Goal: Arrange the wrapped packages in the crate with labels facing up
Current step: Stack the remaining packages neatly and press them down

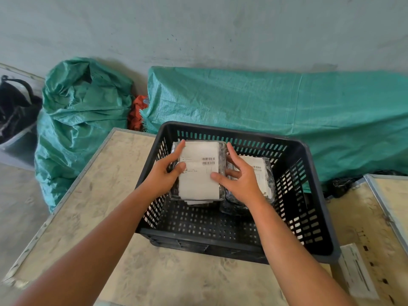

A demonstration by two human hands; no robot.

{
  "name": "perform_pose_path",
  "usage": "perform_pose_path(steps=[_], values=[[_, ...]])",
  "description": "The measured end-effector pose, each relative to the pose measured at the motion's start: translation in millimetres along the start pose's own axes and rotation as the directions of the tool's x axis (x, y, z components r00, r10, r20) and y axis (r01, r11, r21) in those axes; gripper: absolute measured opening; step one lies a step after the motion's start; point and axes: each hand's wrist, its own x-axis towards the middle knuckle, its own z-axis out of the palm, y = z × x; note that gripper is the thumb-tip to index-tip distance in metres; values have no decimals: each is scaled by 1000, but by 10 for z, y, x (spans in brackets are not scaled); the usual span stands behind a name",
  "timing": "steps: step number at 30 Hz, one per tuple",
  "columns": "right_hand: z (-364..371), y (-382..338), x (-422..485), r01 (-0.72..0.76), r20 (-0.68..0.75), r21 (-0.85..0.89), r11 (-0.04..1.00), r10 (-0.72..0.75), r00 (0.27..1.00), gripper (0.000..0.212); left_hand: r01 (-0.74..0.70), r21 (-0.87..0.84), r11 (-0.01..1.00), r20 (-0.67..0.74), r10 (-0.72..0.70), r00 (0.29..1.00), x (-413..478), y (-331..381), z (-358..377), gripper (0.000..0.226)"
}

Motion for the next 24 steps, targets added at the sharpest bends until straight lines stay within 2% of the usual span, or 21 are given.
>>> perform_pose_path(steps=[3, 7, 10, 13, 19, 24], values=[[6, -5, 72, -16, 14, -58, 998, 17, 1000, 97, 40, -22, 999, -27, -41, 999, 140, 10, 45, 58], [6, 9, 300, -14, 134, -341, 940, 63, 989, 78, 72, 42, 997, -100, -67, 993, 375, -37, 145, 66], [51, 110, 418, -72, 141, -390, 918, 137, 981, 71, 92, 40, 995, -144, -86, 986, 513, -193, 231, 69], [90, 205, 409, -124, 128, -383, 915, 186, 974, 73, 118, 45, 992, -86, -113, 990, 565, -383, 299, 64], [194, 339, 380, -142, 105, -477, 868, 217, 971, 73, 105, 162, 981, 18, -109, 994, 532, -596, 379, 84], [316, 410, 361, -160, 109, -636, 754, 294, 950, 70, 152, 365, 918, 50, -183, 982, 527, -706, 418, 72]])
